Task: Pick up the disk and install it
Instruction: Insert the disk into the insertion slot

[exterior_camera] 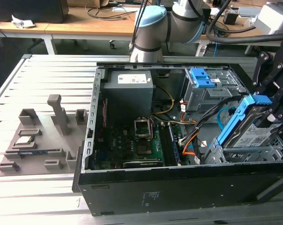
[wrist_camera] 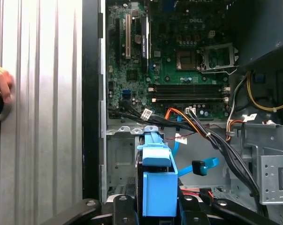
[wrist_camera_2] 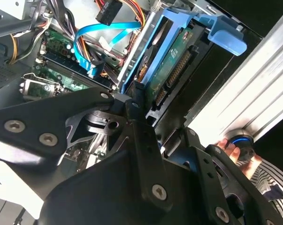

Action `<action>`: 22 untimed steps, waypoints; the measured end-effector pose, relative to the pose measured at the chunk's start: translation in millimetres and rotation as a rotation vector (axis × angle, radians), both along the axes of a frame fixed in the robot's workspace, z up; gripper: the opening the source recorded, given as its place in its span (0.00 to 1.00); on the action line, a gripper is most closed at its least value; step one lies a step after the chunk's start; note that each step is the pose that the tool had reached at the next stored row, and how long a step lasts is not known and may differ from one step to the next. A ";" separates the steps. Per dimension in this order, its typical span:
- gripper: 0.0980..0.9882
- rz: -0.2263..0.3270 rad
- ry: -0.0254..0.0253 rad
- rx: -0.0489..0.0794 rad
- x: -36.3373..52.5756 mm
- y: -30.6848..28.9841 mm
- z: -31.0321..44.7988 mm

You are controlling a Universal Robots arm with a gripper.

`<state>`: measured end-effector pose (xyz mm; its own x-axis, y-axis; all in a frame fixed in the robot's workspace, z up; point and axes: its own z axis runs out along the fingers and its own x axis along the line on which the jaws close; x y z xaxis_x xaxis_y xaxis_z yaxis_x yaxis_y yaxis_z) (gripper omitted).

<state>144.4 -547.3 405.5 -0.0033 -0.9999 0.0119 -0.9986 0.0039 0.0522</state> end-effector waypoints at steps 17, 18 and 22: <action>0.30 0.000 0.0000 -0.004 0.0 0.0 -12.8; 0.22 0.000 0.0000 -0.005 0.0 0.0 -12.8; 0.02 0.000 0.0000 -0.006 0.0 0.0 -12.8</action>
<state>144.4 -547.4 392.7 -0.0033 -0.9998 0.0176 -0.9986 0.0042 0.0522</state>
